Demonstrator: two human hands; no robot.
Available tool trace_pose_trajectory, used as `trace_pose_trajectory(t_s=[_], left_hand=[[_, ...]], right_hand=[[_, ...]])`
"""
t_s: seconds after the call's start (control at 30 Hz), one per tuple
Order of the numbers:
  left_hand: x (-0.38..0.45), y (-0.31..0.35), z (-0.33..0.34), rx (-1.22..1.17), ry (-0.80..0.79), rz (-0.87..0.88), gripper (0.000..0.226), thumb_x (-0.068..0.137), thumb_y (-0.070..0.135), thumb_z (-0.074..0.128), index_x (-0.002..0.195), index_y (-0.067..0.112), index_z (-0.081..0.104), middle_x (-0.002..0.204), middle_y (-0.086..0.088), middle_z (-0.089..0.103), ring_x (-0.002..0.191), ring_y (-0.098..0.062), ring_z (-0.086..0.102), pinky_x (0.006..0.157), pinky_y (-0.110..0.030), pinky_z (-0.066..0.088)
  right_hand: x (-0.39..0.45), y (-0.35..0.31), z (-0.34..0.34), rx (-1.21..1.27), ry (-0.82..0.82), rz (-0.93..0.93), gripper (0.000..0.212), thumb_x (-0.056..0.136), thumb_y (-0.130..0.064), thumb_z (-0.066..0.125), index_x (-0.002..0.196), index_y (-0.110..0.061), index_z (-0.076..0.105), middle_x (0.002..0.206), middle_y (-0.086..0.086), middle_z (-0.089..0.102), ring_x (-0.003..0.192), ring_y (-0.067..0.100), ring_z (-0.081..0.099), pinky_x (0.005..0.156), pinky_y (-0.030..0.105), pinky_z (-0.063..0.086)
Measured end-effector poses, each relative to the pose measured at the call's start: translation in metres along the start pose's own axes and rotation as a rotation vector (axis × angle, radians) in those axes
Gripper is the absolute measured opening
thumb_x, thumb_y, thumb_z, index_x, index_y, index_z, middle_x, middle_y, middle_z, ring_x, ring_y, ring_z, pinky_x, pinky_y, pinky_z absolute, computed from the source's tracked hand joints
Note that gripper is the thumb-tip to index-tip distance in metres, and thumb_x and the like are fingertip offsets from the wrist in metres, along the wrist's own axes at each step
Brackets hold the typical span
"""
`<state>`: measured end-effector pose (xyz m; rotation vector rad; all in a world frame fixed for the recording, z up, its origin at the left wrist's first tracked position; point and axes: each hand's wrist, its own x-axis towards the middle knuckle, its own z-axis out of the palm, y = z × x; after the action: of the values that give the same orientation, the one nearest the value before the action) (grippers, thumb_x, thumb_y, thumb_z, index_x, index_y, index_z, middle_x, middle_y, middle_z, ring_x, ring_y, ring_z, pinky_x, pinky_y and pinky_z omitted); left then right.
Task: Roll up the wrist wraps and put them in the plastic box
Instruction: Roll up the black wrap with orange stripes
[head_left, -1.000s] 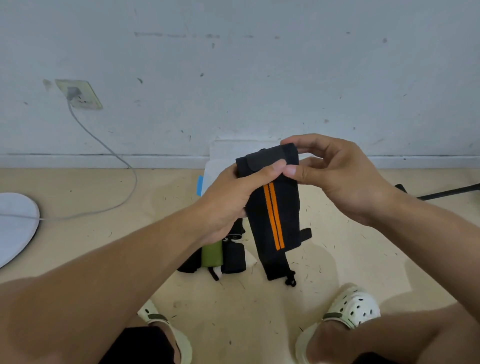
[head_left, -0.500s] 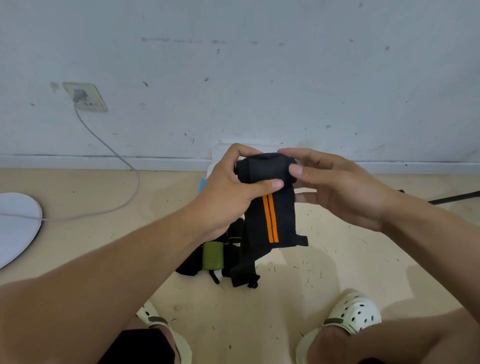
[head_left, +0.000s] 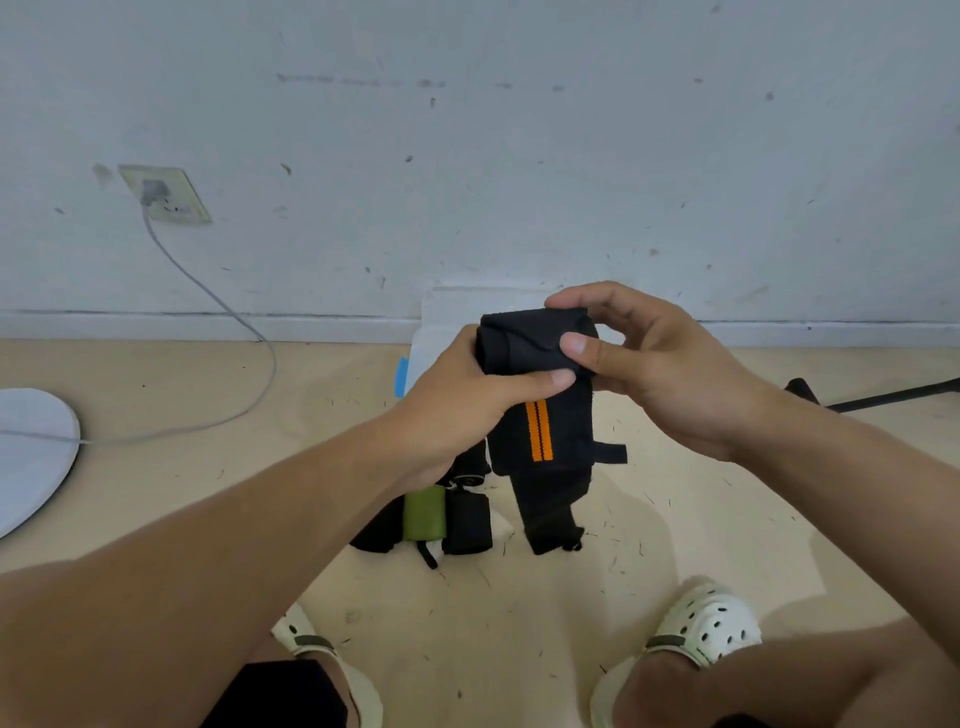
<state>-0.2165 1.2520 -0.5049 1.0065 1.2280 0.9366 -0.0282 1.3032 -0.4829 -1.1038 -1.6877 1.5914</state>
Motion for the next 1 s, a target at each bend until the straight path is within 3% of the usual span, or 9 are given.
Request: trace_pose_trajectory(t_s=[0.1, 0.2, 0.3, 0.4, 0.5, 0.6, 0.7, 0.87, 1.0], left_hand=[[-0.003, 0.008, 0.0, -0.018, -0.096, -0.025, 0.049, 0.085, 0.054, 0.07, 0.128, 0.032, 0.066, 0.117, 0.007, 0.077, 0.11, -0.014, 0.074, 0.097, -0.044, 0.059], [-0.002, 0.009, 0.0, -0.066, -0.038, -0.071, 0.063, 0.082, 0.068, 0.059, 0.131, 0.028, 0.064, 0.119, 0.004, 0.077, 0.112, -0.016, 0.073, 0.099, -0.05, 0.058], [-0.001, 0.007, -0.001, -0.057, 0.035, -0.067, 0.048, 0.095, 0.051, 0.064, 0.131, 0.02, 0.059, 0.117, 0.0, 0.074, 0.107, -0.018, 0.074, 0.096, -0.05, 0.06], [0.0, 0.006, -0.002, -0.025, 0.055, -0.026, 0.036, 0.098, 0.036, 0.069, 0.127, 0.019, 0.058, 0.12, -0.005, 0.071, 0.103, -0.017, 0.073, 0.09, -0.041, 0.063], [0.0, 0.006, -0.004, -0.008, 0.051, 0.02, 0.032, 0.096, 0.027, 0.073, 0.123, 0.021, 0.058, 0.119, -0.006, 0.068, 0.101, -0.018, 0.072, 0.087, -0.038, 0.064], [-0.002, 0.004, -0.003, -0.013, 0.019, 0.067, 0.031, 0.093, 0.02, 0.076, 0.119, 0.023, 0.059, 0.111, -0.004, 0.067, 0.094, -0.015, 0.072, 0.084, -0.034, 0.063], [-0.003, 0.003, -0.002, -0.012, 0.021, 0.085, 0.034, 0.09, 0.015, 0.079, 0.118, 0.024, 0.061, 0.109, -0.005, 0.064, 0.093, -0.018, 0.072, 0.083, -0.036, 0.064], [-0.001, 0.003, -0.001, -0.083, 0.066, 0.032, 0.055, 0.078, 0.038, 0.089, 0.122, 0.024, 0.061, 0.12, -0.007, 0.068, 0.103, -0.023, 0.074, 0.086, -0.039, 0.063], [0.0, 0.001, 0.004, -0.111, -0.08, -0.051, 0.059, 0.088, 0.058, 0.069, 0.137, 0.026, 0.061, 0.128, 0.002, 0.073, 0.12, -0.02, 0.07, 0.098, -0.049, 0.059]], right_hand=[[-0.003, -0.004, -0.004, -0.076, -0.007, -0.061, 0.028, 0.097, -0.008, 0.067, 0.12, -0.024, 0.068, 0.117, 0.0, 0.073, 0.099, 0.024, 0.075, 0.088, 0.026, 0.059], [-0.006, -0.004, -0.006, -0.085, -0.036, -0.086, 0.031, 0.094, 0.0, 0.069, 0.114, -0.024, 0.07, 0.115, 0.003, 0.075, 0.105, 0.024, 0.072, 0.09, 0.03, 0.06], [-0.006, -0.002, -0.006, -0.101, -0.028, -0.103, 0.037, 0.091, 0.007, 0.071, 0.112, -0.023, 0.07, 0.123, -0.008, 0.071, 0.114, 0.018, 0.068, 0.089, 0.029, 0.059], [-0.005, -0.003, -0.01, -0.141, -0.067, -0.065, 0.054, 0.088, 0.007, 0.073, 0.127, -0.029, 0.064, 0.126, -0.014, 0.068, 0.117, 0.008, 0.066, 0.091, 0.024, 0.057], [-0.004, -0.002, -0.015, -0.099, -0.13, 0.021, 0.063, 0.083, -0.001, 0.08, 0.133, -0.035, 0.062, 0.131, -0.014, 0.067, 0.117, 0.012, 0.068, 0.096, 0.03, 0.057], [-0.004, 0.0, -0.012, -0.044, -0.145, 0.068, 0.062, 0.076, -0.021, 0.082, 0.133, -0.035, 0.062, 0.127, -0.011, 0.069, 0.111, 0.017, 0.072, 0.091, 0.029, 0.058], [-0.007, 0.002, -0.008, -0.098, -0.138, 0.037, 0.054, 0.079, -0.019, 0.083, 0.128, -0.033, 0.064, 0.116, -0.008, 0.071, 0.095, 0.016, 0.076, 0.079, 0.023, 0.059], [-0.008, 0.0, -0.003, -0.129, -0.077, -0.075, 0.052, 0.082, -0.004, 0.083, 0.126, -0.026, 0.064, 0.115, -0.005, 0.068, 0.091, 0.011, 0.073, 0.076, 0.021, 0.058], [-0.007, 0.002, -0.001, -0.153, -0.02, -0.16, 0.054, 0.078, 0.001, 0.085, 0.117, -0.031, 0.067, 0.113, -0.013, 0.069, 0.098, 0.015, 0.071, 0.078, 0.03, 0.062]])
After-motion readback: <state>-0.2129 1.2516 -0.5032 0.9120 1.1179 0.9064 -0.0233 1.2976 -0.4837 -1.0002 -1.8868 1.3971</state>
